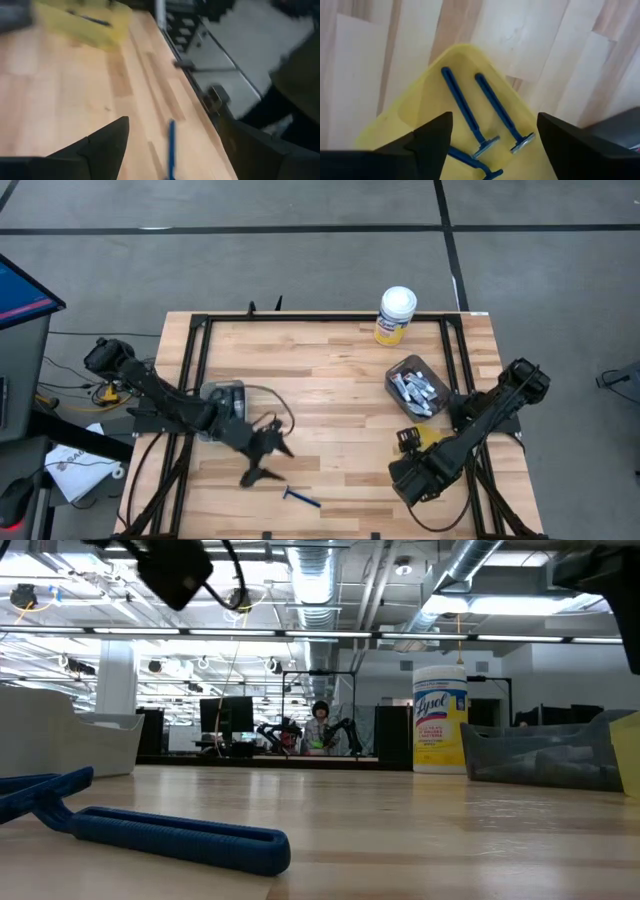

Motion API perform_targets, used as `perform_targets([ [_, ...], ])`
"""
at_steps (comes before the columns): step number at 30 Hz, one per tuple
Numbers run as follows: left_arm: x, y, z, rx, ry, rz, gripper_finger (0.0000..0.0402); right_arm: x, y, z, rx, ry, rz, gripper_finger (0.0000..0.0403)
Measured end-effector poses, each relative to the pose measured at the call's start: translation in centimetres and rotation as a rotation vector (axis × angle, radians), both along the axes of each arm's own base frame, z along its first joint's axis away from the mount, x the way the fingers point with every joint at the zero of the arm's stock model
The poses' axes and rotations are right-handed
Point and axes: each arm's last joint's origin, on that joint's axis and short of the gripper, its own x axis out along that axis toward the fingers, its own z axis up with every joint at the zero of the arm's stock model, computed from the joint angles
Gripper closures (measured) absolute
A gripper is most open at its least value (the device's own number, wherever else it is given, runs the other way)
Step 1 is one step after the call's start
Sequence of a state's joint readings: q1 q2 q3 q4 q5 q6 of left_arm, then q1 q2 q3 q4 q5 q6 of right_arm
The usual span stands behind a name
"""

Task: Pick & Place Travel size toiletries
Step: Put the blue razor into the yellow bin

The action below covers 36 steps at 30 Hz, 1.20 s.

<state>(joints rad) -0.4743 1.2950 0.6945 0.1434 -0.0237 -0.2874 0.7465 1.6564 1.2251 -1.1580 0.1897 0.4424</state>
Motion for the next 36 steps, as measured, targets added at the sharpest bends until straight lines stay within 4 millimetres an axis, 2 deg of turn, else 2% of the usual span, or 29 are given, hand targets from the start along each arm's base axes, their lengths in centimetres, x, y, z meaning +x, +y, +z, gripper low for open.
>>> perform_targets([
  [4, 0.5, -1.8, -1.4, 0.076, 0.023, -0.064, 0.0099, 0.4, -0.4, 0.1, 0.002, -0.010, -0.023, 0.0118],
  [14, 5.8, -4.5, -5.3, 0.259, 0.068, -0.161, 0.0100, 1.4, -0.4, 0.0, 0.058, -0.074, -0.090, 0.0118],
  [18, 7.0, -5.8, -6.7, 0.306, 0.063, -0.206, 0.0101, 1.5, -0.4, 0.1, 0.067, -0.084, -0.092, 0.0117],
  [25, 8.2, -7.9, -9.5, 0.261, 0.063, -0.230, 0.0101, 1.6, -0.4, 0.0, 0.059, -0.095, -0.099, 0.0117],
  [30, 8.9, -8.1, -11.8, 0.221, 0.151, -0.155, 0.0106, 1.6, -0.4, 0.0, 0.057, -0.094, -0.099, 0.0117],
  [36, 9.1, -8.5, -13.2, 0.236, 0.173, -0.133, 0.0162, 1.4, -0.3, 0.0, 0.049, -0.098, -0.098, 0.0117],
])
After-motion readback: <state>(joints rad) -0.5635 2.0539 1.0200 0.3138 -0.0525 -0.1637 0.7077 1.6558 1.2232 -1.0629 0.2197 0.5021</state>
